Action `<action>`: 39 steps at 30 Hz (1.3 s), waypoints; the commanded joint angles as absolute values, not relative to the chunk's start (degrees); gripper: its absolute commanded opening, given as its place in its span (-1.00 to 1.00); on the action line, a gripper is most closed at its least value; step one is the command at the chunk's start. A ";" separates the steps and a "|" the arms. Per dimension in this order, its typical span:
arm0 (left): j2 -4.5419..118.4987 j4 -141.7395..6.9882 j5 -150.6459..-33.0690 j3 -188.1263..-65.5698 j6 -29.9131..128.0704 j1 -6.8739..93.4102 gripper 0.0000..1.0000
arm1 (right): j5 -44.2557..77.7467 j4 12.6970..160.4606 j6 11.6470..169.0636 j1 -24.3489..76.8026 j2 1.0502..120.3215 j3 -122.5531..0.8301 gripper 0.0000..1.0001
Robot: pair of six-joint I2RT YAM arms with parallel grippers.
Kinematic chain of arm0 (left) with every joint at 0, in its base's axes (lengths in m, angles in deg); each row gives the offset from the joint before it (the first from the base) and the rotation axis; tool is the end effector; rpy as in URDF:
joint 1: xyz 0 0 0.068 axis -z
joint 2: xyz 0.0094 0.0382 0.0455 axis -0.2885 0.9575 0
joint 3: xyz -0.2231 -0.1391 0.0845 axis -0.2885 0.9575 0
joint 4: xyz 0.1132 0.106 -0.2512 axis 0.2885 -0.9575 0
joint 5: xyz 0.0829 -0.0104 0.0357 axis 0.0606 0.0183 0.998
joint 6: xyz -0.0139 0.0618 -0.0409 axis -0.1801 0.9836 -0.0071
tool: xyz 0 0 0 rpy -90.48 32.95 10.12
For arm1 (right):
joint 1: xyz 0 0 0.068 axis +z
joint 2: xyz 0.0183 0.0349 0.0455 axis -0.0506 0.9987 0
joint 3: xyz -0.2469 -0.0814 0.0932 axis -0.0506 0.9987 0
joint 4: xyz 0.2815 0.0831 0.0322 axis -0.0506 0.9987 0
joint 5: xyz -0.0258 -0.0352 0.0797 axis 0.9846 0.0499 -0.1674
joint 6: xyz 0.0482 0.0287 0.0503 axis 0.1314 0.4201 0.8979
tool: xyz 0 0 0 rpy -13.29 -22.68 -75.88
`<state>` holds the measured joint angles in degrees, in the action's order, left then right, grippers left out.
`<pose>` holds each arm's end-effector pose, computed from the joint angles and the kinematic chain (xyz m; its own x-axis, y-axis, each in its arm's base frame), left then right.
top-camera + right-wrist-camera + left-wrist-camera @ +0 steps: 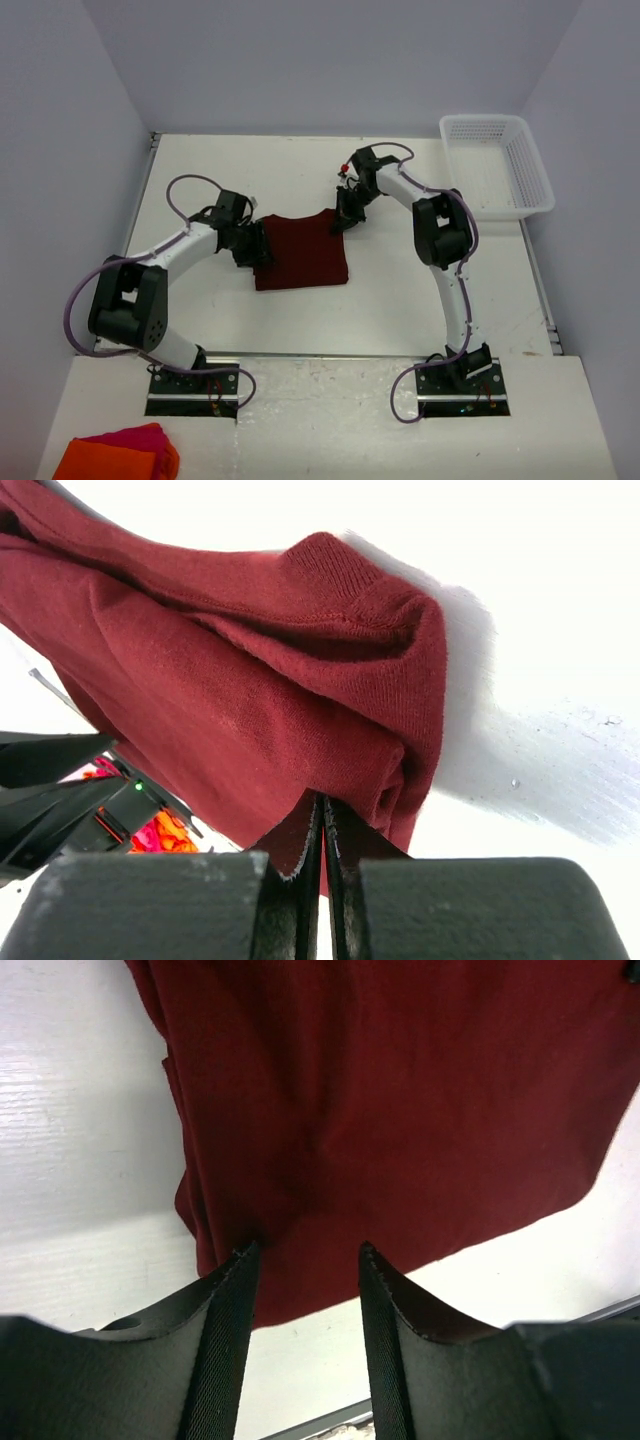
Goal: Fold and stack the t-shirts
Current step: Put the neatly folded tshirt into the corner of the board with the left arm
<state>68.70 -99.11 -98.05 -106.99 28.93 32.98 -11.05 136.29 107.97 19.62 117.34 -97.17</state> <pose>0.3122 -0.1073 0.1472 -0.9334 -0.2590 -0.2485 -0.1377 0.8978 -0.4184 0.4728 0.2360 0.1032 -0.9987 -0.0494 0.0141 -0.0305 0.7904 0.6118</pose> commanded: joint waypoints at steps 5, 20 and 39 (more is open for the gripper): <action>74.90 -97.43 -96.78 -106.71 29.64 33.38 -0.21 | -13.23 141.17 109.03 19.51 120.84 -103.08 -1.00; 71.41 -100.76 -88.01 -106.27 27.70 33.38 -0.22 | -16.13 139.51 110.43 16.79 120.49 -100.46 -1.00; 66.03 -107.19 -84.72 -116.90 31.73 31.36 0.18 | -14.55 131.70 110.09 16.61 113.75 -92.47 -1.00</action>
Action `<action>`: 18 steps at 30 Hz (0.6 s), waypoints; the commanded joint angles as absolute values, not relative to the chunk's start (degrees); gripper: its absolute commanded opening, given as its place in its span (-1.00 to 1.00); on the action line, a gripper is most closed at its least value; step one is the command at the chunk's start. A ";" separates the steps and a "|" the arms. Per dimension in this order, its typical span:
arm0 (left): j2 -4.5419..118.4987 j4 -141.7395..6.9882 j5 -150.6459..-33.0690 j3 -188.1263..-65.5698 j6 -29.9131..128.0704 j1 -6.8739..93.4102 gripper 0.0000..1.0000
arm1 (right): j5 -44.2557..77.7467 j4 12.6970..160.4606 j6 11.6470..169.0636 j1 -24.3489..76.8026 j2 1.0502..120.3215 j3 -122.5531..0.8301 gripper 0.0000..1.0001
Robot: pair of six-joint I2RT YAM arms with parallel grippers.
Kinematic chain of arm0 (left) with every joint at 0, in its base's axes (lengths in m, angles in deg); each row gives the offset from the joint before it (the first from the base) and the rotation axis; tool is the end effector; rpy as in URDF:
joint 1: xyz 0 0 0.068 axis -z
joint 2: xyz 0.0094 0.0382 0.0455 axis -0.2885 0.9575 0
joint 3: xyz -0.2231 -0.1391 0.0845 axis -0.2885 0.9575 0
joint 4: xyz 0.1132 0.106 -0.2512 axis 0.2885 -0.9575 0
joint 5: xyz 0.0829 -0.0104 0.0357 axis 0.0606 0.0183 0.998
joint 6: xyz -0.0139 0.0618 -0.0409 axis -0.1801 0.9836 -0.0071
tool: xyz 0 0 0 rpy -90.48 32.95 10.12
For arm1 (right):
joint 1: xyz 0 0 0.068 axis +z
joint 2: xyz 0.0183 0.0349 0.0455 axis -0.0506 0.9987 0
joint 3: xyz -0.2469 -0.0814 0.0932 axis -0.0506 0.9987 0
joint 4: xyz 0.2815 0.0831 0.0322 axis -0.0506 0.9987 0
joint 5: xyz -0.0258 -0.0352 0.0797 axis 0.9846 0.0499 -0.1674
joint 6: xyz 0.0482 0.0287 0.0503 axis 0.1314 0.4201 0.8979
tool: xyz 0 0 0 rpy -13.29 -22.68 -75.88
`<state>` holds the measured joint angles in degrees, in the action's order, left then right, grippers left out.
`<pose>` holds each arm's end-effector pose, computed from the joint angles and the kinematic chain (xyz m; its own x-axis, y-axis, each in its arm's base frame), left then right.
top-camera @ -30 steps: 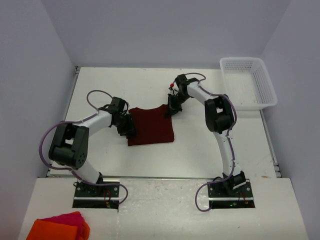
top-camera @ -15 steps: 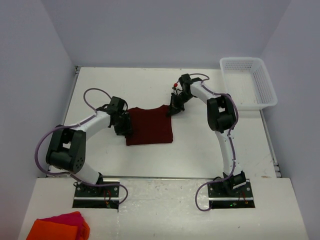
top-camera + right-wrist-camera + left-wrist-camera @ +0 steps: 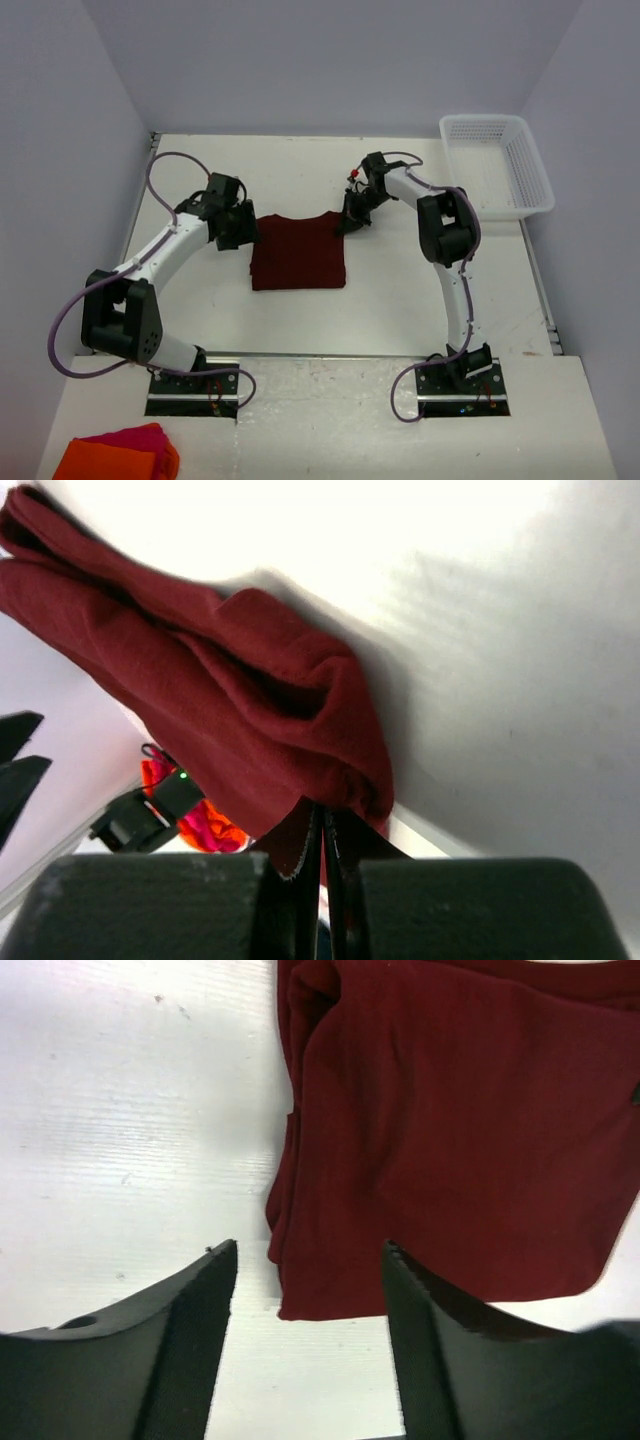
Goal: Fold and stack the t-shirts
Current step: Put the neatly folded tshirt into the corner of the board with the left arm
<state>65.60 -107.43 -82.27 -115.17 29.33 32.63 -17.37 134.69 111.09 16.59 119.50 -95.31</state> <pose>0.3266 -0.0913 0.2015 -0.8585 -0.2964 -0.4184 -0.2151 0.9489 -0.2308 0.4782 0.2142 0.0793 -0.9920 0.0148 0.1254 0.0957 0.7355 0.6707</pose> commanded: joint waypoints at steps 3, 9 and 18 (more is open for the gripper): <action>66.47 -104.82 -89.74 -116.29 32.79 28.99 0.36 | -15.34 125.55 109.38 17.14 106.12 -85.44 -1.00; 70.94 -101.92 -101.78 -115.06 35.43 22.13 0.42 | -12.62 123.33 106.49 19.77 95.98 -76.64 -1.00; 78.59 -97.87 -107.94 -114.27 36.57 21.95 0.42 | -11.39 123.78 106.30 23.90 96.59 -73.92 -1.00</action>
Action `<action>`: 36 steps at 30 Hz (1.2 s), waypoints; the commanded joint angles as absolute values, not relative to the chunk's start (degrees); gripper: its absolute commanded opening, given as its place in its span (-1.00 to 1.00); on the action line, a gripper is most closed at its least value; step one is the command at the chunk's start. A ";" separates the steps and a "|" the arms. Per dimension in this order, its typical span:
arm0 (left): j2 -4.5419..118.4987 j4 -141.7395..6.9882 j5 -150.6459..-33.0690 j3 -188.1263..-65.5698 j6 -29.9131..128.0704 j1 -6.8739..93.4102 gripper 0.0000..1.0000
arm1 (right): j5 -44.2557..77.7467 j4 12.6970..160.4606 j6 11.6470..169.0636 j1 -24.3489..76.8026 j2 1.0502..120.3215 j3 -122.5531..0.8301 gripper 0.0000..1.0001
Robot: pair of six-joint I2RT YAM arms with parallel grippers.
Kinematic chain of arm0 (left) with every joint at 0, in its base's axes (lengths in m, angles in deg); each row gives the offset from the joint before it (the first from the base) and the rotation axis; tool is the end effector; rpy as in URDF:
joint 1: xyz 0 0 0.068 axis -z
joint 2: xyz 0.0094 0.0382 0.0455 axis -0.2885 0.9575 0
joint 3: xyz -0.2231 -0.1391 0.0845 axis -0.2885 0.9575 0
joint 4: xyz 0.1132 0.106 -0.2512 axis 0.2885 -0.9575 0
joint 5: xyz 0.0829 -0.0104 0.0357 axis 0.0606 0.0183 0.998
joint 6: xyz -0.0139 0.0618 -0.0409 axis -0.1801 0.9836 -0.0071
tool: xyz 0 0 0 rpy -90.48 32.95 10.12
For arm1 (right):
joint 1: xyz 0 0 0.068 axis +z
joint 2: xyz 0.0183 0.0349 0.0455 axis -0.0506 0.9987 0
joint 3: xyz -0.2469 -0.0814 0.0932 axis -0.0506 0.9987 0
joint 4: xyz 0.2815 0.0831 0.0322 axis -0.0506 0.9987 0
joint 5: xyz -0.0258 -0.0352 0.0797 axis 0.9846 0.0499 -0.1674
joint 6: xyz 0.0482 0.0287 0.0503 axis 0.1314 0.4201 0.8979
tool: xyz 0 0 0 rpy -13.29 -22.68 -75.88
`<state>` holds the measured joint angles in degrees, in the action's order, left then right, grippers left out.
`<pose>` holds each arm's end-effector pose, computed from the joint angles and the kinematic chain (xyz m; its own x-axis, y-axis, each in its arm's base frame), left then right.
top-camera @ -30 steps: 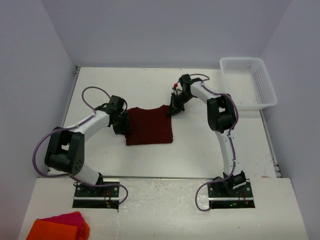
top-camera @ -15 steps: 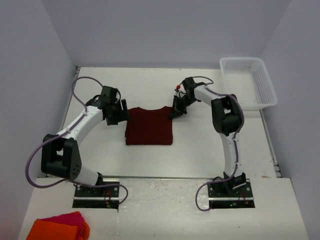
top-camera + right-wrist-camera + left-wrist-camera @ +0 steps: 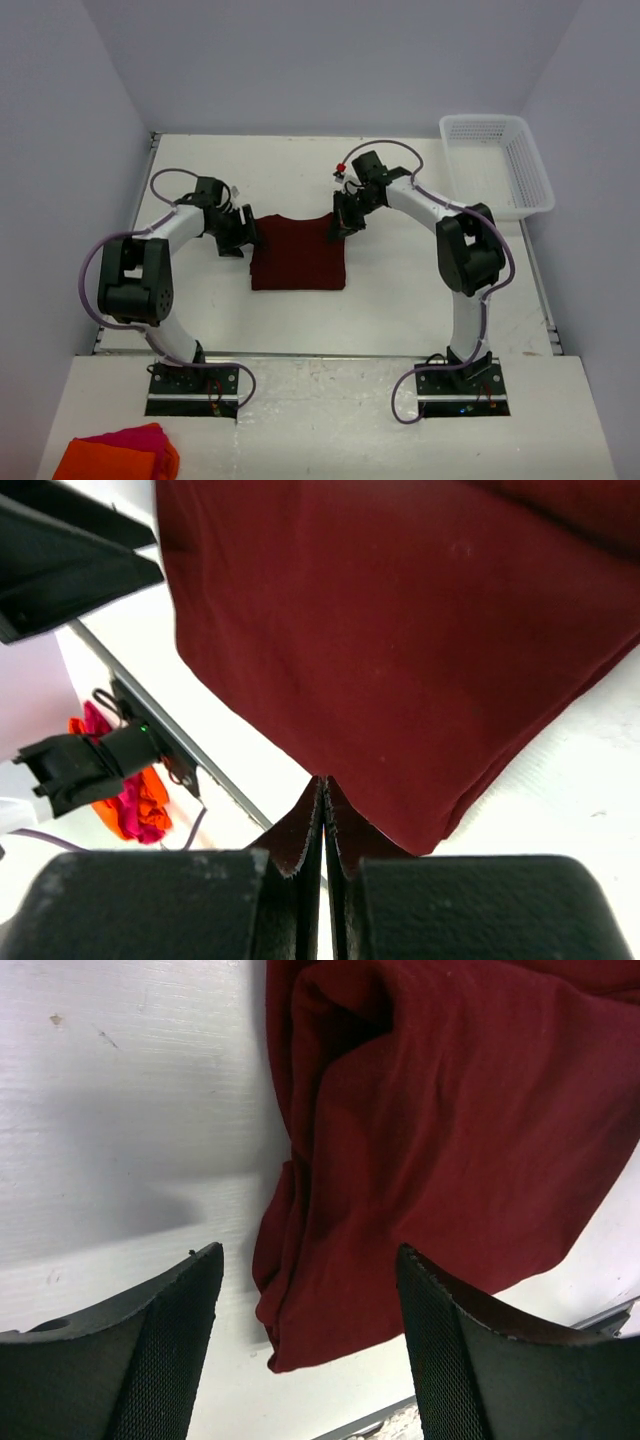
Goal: Fold and stack the t-shirts
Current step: Put the neatly folded tshirt into the corner of the board with the left arm
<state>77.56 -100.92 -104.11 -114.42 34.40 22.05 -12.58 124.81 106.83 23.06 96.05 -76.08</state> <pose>0.3568 -0.0554 0.1383 -0.9229 -0.3308 -0.1971 -0.2114 0.8631 -0.4587 0.4078 0.2411 0.1733 -0.9755 -0.1237 -0.1821 -0.2151 0.7115 0.6689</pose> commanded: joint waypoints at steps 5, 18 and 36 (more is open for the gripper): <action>80.45 -97.34 -107.42 -113.65 37.28 21.95 0.43 | -10.77 120.79 108.85 24.61 97.90 -70.14 -1.00; 83.96 -96.38 -110.38 -113.48 39.30 18.53 0.45 | -8.22 120.52 110.79 25.22 99.13 -66.26 -1.00; 87.13 -92.77 -114.62 -109.96 38.69 18.70 0.33 | -10.42 119.12 112.02 25.31 99.75 -66.53 -1.00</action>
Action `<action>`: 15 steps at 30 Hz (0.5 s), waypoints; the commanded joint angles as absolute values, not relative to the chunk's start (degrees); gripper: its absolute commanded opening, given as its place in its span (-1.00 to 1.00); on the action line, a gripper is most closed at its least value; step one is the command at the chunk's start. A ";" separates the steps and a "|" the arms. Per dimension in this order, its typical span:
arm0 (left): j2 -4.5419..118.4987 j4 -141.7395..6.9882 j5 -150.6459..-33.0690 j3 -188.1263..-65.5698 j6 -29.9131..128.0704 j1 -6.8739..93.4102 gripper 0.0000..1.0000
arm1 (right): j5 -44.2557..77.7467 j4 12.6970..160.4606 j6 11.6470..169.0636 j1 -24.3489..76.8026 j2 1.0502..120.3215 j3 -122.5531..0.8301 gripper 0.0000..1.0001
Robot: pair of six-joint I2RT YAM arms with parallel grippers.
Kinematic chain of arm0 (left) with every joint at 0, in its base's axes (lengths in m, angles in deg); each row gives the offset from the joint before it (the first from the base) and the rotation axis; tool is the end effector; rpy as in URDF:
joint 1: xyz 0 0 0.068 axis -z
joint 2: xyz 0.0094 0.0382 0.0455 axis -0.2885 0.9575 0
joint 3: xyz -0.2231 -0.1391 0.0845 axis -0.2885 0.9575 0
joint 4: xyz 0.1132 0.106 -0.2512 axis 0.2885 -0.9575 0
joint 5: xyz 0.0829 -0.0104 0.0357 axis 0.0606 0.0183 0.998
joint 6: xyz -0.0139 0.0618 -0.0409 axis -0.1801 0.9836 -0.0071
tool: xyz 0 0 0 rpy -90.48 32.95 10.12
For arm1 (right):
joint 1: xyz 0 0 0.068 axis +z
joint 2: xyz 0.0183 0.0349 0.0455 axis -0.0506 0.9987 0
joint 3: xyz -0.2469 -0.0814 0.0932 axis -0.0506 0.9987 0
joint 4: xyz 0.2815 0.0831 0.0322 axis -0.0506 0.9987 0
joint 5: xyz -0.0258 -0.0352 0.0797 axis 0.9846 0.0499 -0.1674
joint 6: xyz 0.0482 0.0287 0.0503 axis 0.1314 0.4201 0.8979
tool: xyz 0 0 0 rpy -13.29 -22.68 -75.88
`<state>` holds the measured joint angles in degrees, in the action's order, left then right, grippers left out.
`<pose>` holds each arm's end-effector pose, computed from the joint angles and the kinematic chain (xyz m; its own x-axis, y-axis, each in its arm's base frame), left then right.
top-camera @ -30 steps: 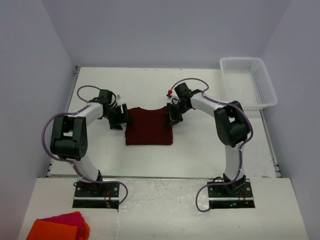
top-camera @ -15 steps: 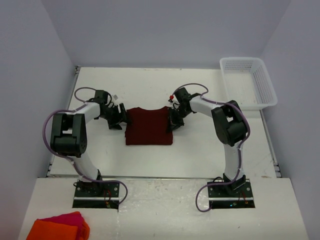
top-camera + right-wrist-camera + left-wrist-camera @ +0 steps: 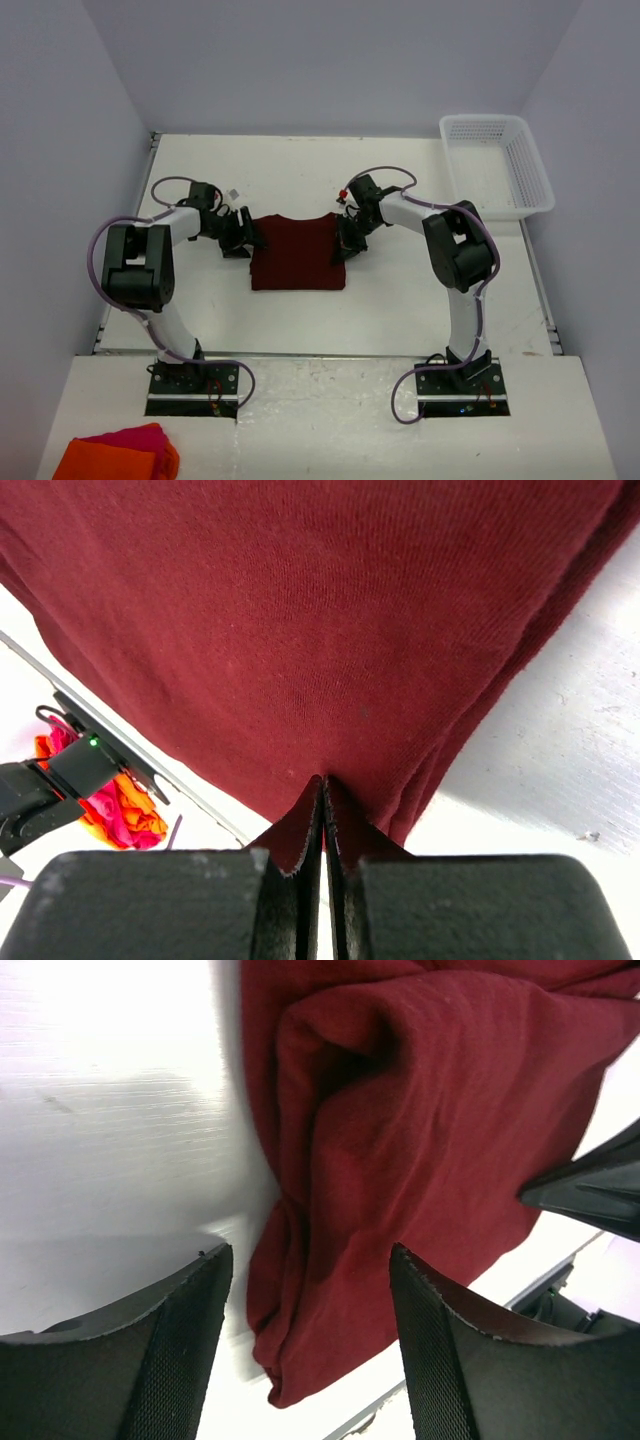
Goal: Fold and stack the t-shirts
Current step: Put the neatly folded tshirt into the corner of the board with the left arm
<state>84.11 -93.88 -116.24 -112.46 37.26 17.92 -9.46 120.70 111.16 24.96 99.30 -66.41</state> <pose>0.3642 -0.0416 0.1003 -0.9404 -0.3156 -0.1264 -0.1794 0.7765 -0.6040 0.3780 0.2398 0.0966 -0.9958 -0.0910 -0.0084 -0.0774 0.7915 0.6063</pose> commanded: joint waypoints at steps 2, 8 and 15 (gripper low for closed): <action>88.09 -91.81 -114.89 -109.09 37.99 19.05 0.31 | -11.12 118.86 112.28 25.31 99.66 -66.44 -1.00; 91.17 -90.05 -114.88 -108.29 36.75 22.04 0.27 | -12.35 117.63 112.81 25.31 99.31 -65.47 -1.00; 93.02 -89.61 -113.92 -108.20 36.14 23.10 0.11 | -13.05 116.83 113.25 25.23 98.43 -64.68 -1.00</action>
<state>87.96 -87.39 -123.74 -111.52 33.68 22.09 -11.36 118.28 112.64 24.96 99.33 -64.99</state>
